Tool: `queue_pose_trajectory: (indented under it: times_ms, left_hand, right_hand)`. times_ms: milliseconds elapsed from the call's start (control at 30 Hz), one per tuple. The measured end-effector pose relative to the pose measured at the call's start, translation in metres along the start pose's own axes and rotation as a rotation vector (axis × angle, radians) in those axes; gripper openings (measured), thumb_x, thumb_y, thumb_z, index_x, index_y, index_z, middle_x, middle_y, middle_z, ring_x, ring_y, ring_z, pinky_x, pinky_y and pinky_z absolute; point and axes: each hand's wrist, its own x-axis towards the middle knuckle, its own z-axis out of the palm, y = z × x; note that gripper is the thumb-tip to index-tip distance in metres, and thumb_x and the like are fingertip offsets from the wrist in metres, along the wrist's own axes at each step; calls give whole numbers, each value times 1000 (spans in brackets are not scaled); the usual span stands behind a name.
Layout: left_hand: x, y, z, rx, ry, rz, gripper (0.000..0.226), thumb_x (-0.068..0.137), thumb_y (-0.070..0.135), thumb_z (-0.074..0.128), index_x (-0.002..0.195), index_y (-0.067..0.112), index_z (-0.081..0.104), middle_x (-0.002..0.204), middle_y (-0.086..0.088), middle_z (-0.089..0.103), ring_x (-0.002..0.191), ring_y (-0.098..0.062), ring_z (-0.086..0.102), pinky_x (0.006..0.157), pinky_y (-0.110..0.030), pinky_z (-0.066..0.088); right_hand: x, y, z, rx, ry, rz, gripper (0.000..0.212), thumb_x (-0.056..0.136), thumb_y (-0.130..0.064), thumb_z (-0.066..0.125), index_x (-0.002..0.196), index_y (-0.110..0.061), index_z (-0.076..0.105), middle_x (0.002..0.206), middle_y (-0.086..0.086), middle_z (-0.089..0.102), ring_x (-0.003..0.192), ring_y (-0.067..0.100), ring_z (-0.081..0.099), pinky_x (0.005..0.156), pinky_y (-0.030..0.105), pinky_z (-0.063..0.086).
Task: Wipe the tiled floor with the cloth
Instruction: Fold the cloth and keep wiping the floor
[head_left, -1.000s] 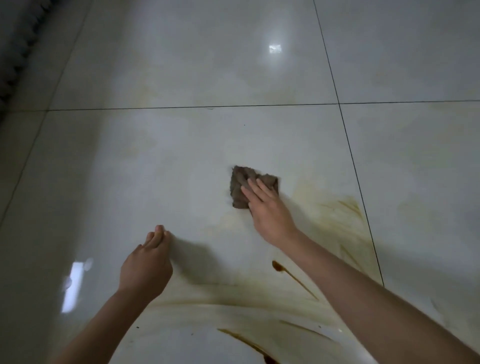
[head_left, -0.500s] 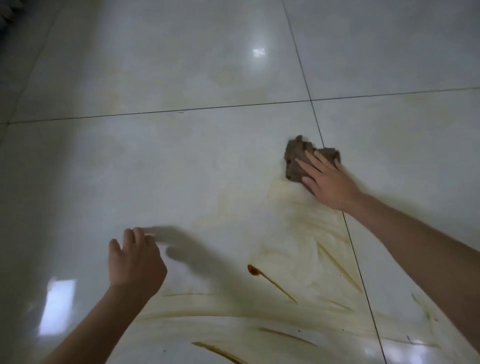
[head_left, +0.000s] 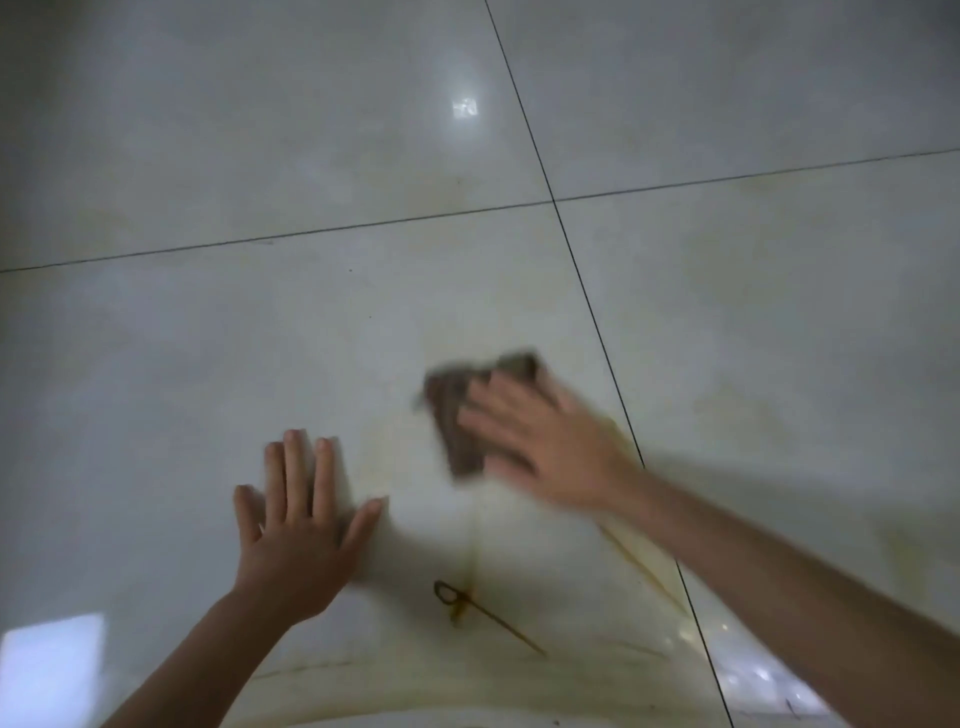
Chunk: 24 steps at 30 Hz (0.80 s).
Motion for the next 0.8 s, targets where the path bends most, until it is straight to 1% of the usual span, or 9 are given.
queue_pose_trajectory:
  times_ms: [100,233,300,400,467,533,600,700,800]
  left_hand:
    - [6,-5,5,10,-49,-35,110,46,73,-47,139,13,-38,139,-18,-48,135,-36,-36,116,-57,3]
    - [5,-2,-1,-9,-81,-46,89,56,77,-32,121,21,-53,124,-5,-60,133,-23,-39,117,-53,-1]
    - [8,-4,2,-30,-76,-40,86,61,77,-26,121,23,-53,123,-2,-61,131,-21,-41,117,-53,-4]
    - [12,-7,4,-34,-73,-52,88,57,75,-28,123,23,-54,126,-2,-62,128,-24,-46,116,-52,-8]
    - [13,-7,4,-31,-100,-44,86,61,75,-29,122,21,-56,124,-5,-65,122,-26,-52,115,-54,-10]
    - [12,-5,3,-48,-88,-44,84,70,77,-24,124,20,-54,123,-6,-64,122,-27,-52,115,-54,-10]
    - [9,-3,1,-69,-84,-47,84,69,75,-14,123,24,-51,123,-3,-62,126,-23,-47,116,-53,-9]
    - [10,-3,2,-85,-65,-55,84,65,76,-13,122,27,-51,121,2,-62,128,-19,-45,116,-51,-10]
    - [13,-5,4,-119,-54,-56,92,64,80,-16,134,26,-43,128,3,-57,129,-19,-44,116,-52,-12]
  right_hand:
    - [51,55,-7,37,-96,452,57,101,-51,27,153,-29,20,163,-1,10,150,18,7,119,53,3]
    - [69,23,0,72,-16,640,54,104,-45,22,154,-25,18,163,0,8,150,20,3,119,48,-4]
    - [47,-20,5,50,33,487,53,103,-40,26,152,-19,29,160,5,20,149,26,14,119,53,7]
    - [-16,-86,14,86,-38,62,51,101,-39,32,148,-21,36,158,5,29,147,25,20,117,53,19]
    - [-37,-84,14,127,-89,-182,48,102,-42,34,147,-26,36,160,-1,24,149,19,15,119,47,16]
    - [-23,-50,8,39,-104,-295,46,101,-40,36,145,-26,43,156,0,32,146,20,25,119,45,21]
    - [11,-6,2,-19,-72,-149,47,102,-35,34,145,-20,42,154,6,34,143,26,30,117,47,23]
    - [45,47,-4,28,-73,327,51,105,-39,27,153,-24,20,161,1,12,150,19,9,120,45,9]
    - [18,35,0,82,0,522,51,105,-37,30,152,-17,27,160,6,19,149,23,14,120,47,9]
